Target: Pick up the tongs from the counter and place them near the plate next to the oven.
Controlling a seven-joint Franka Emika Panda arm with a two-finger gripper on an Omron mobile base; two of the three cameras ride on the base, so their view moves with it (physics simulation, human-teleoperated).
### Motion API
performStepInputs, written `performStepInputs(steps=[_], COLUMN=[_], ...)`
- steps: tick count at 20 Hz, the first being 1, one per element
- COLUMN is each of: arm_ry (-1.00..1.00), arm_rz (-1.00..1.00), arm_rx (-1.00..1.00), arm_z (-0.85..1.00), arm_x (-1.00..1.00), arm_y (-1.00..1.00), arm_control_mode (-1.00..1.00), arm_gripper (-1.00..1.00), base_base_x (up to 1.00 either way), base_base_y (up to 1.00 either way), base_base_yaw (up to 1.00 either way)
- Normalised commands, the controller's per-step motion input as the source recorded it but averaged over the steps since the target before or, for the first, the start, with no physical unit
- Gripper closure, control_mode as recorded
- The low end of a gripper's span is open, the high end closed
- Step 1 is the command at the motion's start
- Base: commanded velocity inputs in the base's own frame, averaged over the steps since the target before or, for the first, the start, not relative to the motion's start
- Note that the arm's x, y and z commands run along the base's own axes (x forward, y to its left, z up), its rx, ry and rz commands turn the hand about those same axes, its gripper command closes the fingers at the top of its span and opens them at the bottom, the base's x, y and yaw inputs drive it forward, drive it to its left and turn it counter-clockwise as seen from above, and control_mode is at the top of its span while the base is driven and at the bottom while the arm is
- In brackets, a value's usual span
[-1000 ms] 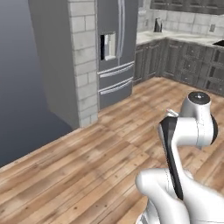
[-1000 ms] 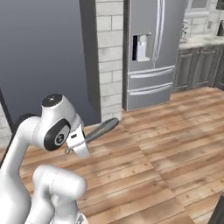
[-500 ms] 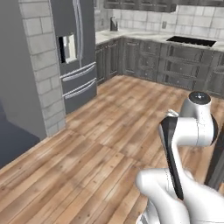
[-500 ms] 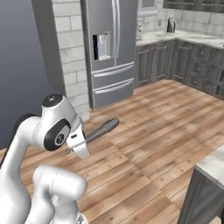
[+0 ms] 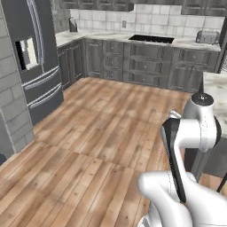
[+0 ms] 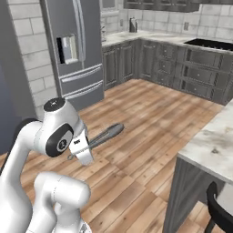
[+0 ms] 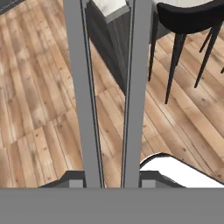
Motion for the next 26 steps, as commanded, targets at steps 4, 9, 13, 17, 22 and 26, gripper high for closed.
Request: performStepInputs(steps=[4, 9, 13, 17, 22, 26], arm_ry=[0.00, 0.00, 0.00, 0.00, 0.00, 0.00], arm_rz=[0.00, 0.00, 0.00, 0.00, 0.00, 0.00], arm_rx=[0.00, 0.00, 0.00, 0.00, 0.00, 0.00], arm_z=[0.00, 0.00, 0.00, 0.00, 0.00, 0.00], arm_x=[0.00, 0.00, 0.00, 0.00, 0.00, 0.00], arm_y=[0.00, 0.00, 0.00, 0.00, 0.00, 0.00], arm_control_mode=[1.00, 1.00, 1.00, 1.00, 1.00, 1.00], arm_gripper=[1.00, 1.00, 1.00, 1.00, 1.00, 1.00], base_base_x=[0.22, 0.27, 0.38, 0.58, 0.73, 0.80], base_base_y=[0.19, 0.27, 0.35, 0.44, 0.45, 0.31], base_base_yaw=[-0.38, -0.34, -0.28, -0.19, -0.10, -0.07])
